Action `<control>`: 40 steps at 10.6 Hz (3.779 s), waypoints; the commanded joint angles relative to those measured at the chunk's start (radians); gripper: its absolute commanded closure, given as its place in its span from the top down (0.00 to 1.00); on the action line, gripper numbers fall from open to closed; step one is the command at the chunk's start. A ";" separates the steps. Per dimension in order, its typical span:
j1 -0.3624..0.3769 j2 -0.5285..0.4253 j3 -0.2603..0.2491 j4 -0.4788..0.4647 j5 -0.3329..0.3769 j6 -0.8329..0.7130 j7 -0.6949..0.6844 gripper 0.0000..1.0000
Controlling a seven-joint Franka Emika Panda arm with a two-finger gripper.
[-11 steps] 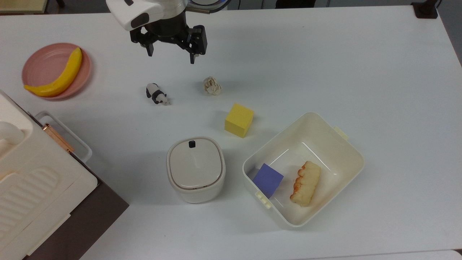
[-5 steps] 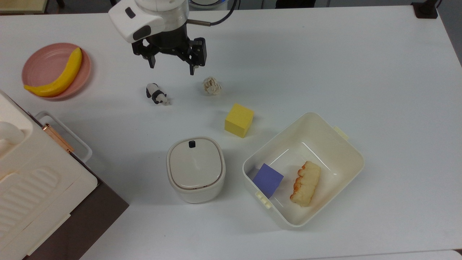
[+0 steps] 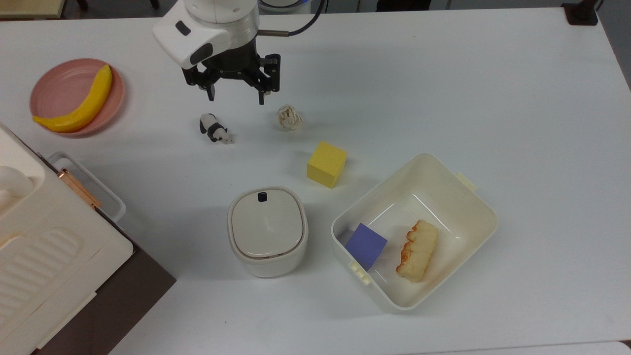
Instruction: Open the trash can
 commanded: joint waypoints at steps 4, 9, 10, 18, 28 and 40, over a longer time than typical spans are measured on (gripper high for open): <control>0.010 -0.020 0.002 -0.048 -0.011 0.009 -0.117 1.00; 0.011 0.017 0.002 -0.039 0.003 0.187 -0.052 0.66; 0.011 0.029 0.004 -0.037 0.004 0.229 -0.043 0.47; 0.059 0.138 0.004 -0.014 0.014 0.473 -0.007 0.00; 0.076 0.226 0.002 -0.005 -0.069 0.584 0.026 0.00; 0.065 -0.041 -0.017 -0.025 -0.002 -0.033 -0.046 1.00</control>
